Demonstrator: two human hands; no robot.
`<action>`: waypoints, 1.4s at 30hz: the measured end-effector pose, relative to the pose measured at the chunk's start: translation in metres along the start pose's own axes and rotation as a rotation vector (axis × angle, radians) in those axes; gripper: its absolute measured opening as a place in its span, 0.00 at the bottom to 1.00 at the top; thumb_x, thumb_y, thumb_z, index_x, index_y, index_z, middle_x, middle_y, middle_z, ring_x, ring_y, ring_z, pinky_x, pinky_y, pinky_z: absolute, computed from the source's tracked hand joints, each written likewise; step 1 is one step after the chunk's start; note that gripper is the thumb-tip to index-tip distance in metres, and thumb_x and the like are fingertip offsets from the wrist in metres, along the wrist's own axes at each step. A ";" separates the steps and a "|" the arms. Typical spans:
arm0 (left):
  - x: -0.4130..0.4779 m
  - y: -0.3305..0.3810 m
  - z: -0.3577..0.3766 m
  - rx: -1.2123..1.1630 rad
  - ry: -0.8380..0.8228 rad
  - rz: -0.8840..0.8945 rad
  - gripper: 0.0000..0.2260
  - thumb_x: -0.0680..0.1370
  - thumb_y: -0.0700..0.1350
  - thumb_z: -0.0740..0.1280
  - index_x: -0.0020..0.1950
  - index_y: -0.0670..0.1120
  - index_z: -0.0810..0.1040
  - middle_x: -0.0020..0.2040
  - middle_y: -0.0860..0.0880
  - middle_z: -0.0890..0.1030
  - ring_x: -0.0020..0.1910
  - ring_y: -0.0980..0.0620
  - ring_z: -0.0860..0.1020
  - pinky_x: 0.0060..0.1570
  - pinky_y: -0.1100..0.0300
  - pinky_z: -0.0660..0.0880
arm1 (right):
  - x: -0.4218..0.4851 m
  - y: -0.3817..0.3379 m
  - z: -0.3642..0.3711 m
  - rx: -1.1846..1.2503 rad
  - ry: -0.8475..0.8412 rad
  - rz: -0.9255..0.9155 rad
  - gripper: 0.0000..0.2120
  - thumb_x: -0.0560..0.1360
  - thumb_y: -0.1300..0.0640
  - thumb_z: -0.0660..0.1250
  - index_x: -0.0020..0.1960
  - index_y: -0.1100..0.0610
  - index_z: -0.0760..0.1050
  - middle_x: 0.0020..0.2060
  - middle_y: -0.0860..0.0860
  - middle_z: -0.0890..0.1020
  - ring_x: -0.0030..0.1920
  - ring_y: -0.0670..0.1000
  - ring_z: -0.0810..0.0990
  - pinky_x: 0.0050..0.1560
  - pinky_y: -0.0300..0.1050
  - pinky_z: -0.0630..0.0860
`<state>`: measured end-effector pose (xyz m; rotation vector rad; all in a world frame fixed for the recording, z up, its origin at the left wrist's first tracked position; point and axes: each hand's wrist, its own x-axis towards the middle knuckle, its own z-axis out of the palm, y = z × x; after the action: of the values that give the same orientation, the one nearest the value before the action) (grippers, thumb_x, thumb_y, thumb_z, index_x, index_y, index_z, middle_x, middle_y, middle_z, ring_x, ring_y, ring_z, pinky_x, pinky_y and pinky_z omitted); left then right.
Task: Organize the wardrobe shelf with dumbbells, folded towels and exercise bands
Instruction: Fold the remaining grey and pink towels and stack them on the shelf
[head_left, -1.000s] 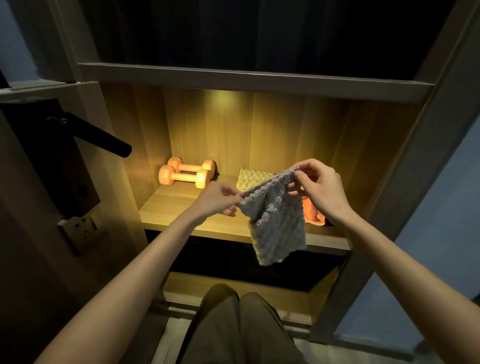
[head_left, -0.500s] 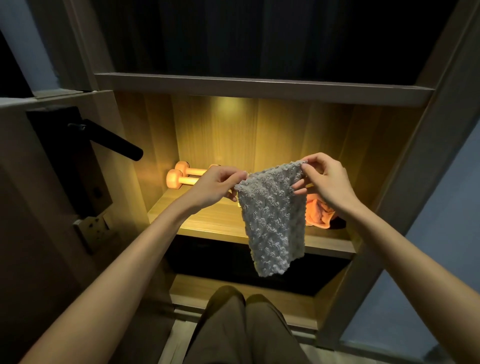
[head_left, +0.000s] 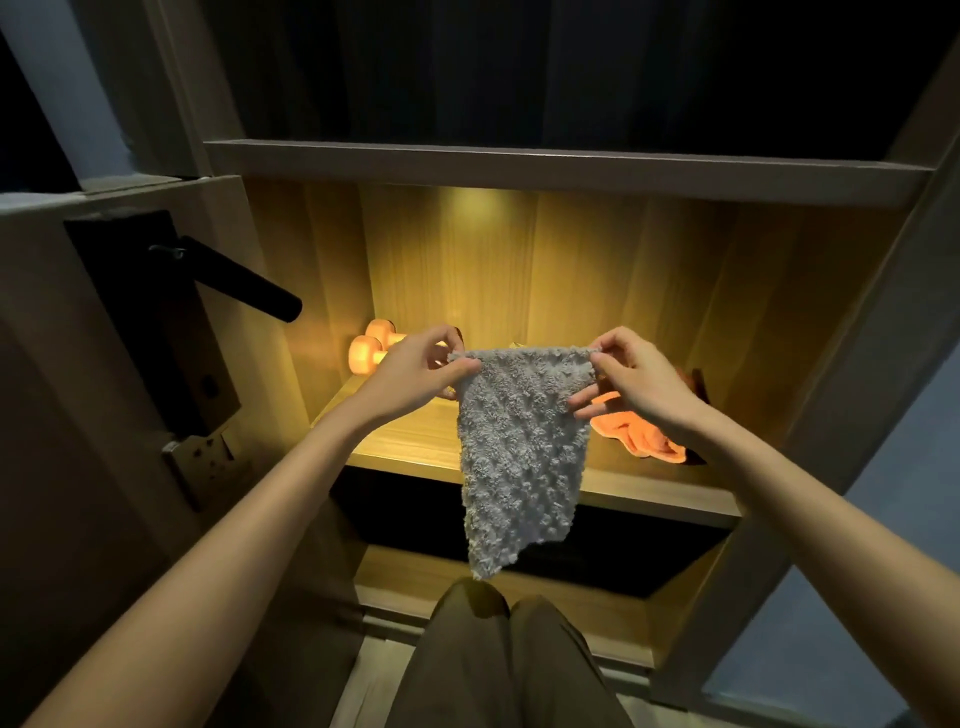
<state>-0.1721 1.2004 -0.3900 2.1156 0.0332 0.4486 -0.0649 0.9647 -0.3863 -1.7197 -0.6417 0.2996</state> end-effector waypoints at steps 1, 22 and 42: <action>0.004 -0.003 -0.003 -0.004 0.024 -0.014 0.09 0.77 0.43 0.69 0.49 0.39 0.72 0.48 0.41 0.82 0.47 0.45 0.82 0.42 0.54 0.82 | 0.009 0.001 0.006 0.043 -0.001 0.018 0.05 0.82 0.62 0.56 0.57 0.62 0.67 0.41 0.59 0.76 0.42 0.60 0.85 0.41 0.56 0.83; 0.013 -0.106 0.039 -0.083 0.353 -0.046 0.07 0.79 0.39 0.64 0.47 0.51 0.74 0.48 0.54 0.79 0.46 0.59 0.78 0.46 0.66 0.74 | 0.139 0.116 0.062 -0.059 0.049 0.179 0.06 0.82 0.62 0.57 0.57 0.56 0.69 0.50 0.51 0.74 0.49 0.48 0.76 0.49 0.39 0.78; -0.017 -0.108 0.204 -0.120 0.146 -0.409 0.03 0.76 0.43 0.69 0.49 0.51 0.79 0.46 0.56 0.83 0.41 0.65 0.80 0.36 0.74 0.74 | 0.090 0.204 -0.033 -0.617 -0.008 0.318 0.05 0.80 0.58 0.60 0.52 0.50 0.74 0.51 0.54 0.81 0.35 0.49 0.78 0.38 0.43 0.73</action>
<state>-0.1046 1.0924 -0.5835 1.8915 0.5013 0.3469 0.0774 0.9616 -0.5613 -2.4232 -0.4889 0.3524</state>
